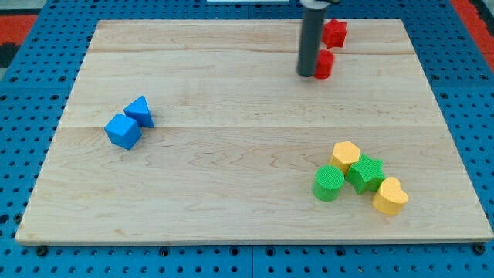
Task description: Move your arm towards the top right side of the triangle
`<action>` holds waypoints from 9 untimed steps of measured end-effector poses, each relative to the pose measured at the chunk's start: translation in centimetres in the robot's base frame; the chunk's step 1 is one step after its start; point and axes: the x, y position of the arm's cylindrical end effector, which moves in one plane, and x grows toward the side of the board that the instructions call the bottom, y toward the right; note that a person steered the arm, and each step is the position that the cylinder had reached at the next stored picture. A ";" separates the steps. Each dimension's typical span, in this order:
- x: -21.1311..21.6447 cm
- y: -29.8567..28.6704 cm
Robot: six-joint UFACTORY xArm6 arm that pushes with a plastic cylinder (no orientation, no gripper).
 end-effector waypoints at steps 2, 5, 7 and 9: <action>-0.7 6.9; -2.3 0.7; -2.3 -1.1; -0.6 0.5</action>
